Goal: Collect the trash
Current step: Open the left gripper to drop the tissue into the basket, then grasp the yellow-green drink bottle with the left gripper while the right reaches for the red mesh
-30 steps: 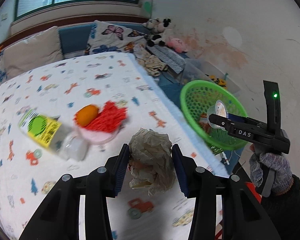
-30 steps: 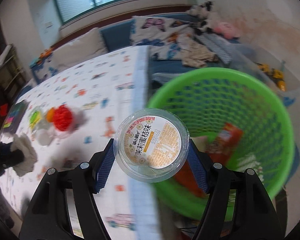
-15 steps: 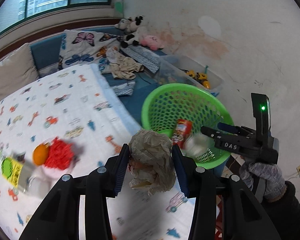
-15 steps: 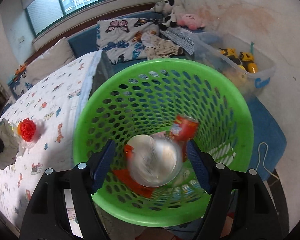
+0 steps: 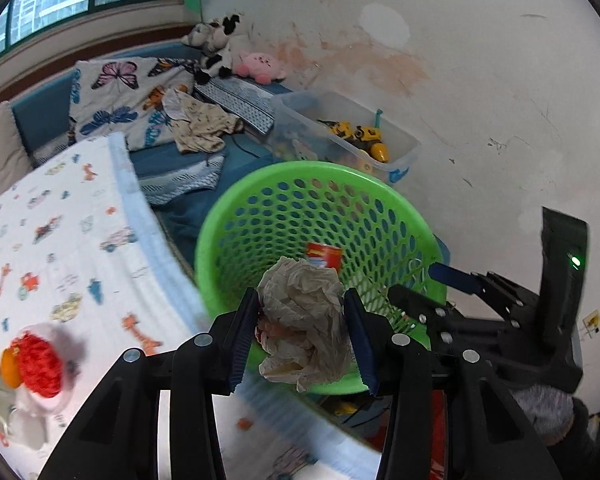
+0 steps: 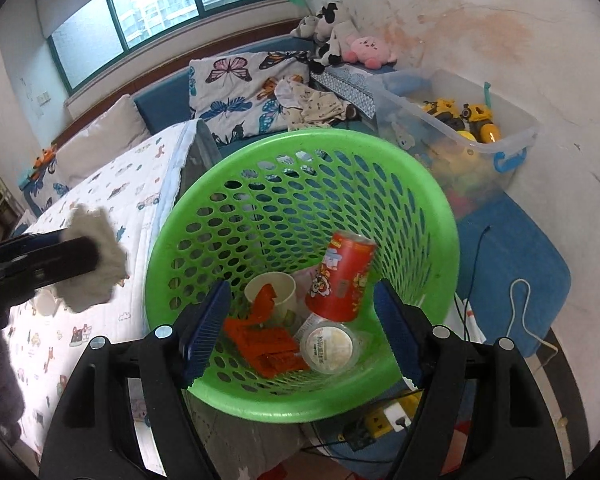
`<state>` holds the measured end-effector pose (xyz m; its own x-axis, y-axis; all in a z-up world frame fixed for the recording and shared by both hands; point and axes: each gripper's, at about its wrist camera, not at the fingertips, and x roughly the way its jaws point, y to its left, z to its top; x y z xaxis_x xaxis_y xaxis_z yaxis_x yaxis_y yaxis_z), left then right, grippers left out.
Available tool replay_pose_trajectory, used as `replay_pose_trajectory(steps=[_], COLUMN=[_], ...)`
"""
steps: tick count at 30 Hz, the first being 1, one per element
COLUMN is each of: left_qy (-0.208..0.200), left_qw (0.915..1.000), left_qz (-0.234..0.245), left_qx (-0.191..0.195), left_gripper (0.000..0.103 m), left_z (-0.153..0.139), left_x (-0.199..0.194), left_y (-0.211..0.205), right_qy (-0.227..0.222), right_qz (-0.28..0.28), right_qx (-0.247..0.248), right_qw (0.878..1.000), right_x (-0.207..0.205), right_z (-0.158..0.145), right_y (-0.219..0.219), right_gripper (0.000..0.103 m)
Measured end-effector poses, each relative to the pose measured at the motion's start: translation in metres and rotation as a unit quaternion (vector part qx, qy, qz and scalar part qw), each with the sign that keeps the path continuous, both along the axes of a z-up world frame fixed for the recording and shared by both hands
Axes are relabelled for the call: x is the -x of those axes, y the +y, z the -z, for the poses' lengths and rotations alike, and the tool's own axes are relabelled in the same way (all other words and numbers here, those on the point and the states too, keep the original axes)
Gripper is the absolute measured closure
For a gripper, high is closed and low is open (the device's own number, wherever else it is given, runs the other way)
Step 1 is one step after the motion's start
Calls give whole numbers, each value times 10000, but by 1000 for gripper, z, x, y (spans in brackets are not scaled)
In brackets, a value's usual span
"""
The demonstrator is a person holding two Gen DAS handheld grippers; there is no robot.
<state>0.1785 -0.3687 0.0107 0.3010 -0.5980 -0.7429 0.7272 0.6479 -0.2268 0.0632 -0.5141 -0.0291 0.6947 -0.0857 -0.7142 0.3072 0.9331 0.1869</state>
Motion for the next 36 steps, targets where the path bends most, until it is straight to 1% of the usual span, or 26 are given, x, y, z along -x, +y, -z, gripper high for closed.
replay_pose_trajectory(steps=[7, 9, 11, 17, 20, 27, 31, 36], left_qy=[122, 135, 139, 182, 218, 109, 58, 95], left_qw=[9999, 9999, 9999, 9998, 9997, 9992, 9981, 9955], left_qz=[42, 43, 43, -39, -96, -381, -607, -938], left_qx=[-20, -24, -56, -3, 49, 64, 69, 78], left_gripper=[57, 54, 42, 37, 37, 37, 37, 37], left_z=[12, 15, 17, 20, 19, 11, 9, 9], left_x=[-4, -5, -6, -9, -10, -7, -3, -3], left_y=[-27, -32, -35, -31, -22, 13, 41, 78], right_qy=[-93, -109, -119, -116, -98, -115, -114, -127], right_qz=[0, -4, -2, 6, -3, -82, -183, -341], right_qx=[-73, -84, -90, -108, -104, -116, -108, -114], right_qw=[9999, 9999, 9999, 9999, 9999, 9998, 9997, 9993], right_x=[9, 10, 11, 16, 18, 20, 18, 12], right_z=[-3, -4, -4, -3, -2, -3, -4, -7], right_y=[-3, -3, -4, -5, -3, 8, 17, 33], right_gripper=[29, 29, 29, 29, 29, 29, 29, 29])
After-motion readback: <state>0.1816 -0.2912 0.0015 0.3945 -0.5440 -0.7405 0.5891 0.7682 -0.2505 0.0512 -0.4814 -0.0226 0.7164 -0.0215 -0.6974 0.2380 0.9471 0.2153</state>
